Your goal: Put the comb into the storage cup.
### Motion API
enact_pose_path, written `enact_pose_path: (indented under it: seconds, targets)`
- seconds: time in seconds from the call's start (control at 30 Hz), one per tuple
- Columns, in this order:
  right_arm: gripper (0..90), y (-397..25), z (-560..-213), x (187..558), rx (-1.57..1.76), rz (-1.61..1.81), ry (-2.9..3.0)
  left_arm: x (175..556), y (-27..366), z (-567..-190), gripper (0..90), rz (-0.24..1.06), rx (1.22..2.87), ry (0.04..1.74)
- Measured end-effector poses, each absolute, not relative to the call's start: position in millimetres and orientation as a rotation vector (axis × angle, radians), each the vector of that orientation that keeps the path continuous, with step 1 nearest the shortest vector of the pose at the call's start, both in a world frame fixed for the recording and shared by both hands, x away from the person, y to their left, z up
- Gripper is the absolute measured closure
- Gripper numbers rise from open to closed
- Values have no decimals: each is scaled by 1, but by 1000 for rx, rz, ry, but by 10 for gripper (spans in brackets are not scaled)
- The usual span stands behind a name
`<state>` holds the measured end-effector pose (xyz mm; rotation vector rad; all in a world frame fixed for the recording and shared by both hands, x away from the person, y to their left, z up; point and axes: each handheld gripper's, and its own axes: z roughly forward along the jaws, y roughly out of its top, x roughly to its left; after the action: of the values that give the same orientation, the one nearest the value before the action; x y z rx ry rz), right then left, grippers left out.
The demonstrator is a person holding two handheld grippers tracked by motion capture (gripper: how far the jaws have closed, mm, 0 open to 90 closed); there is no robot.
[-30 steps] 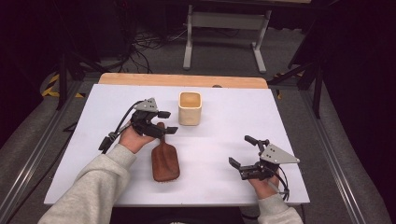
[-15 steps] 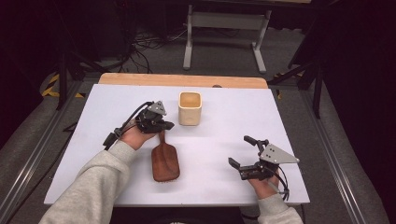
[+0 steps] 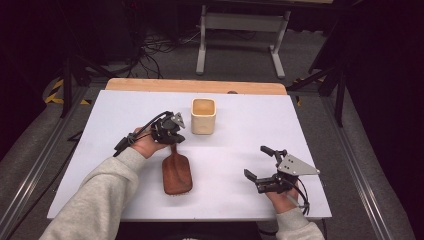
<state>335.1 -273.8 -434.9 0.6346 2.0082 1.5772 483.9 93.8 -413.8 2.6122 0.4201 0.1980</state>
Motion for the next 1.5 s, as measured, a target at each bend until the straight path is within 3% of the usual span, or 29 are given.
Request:
enact_pose_path:
  seconds: [0.2,0.3,1.5]
  targets:
    - [42,-273,-435,335,634,1578,2015,484,88,-417,900,171,2678,404]
    - [42,-273,-435,335,633,1578,2016,482,86,-419,900,256,2718,387]
    - [44,-272,-436,335,626,1583,2025,471,122,-417,900,187,2868,389]
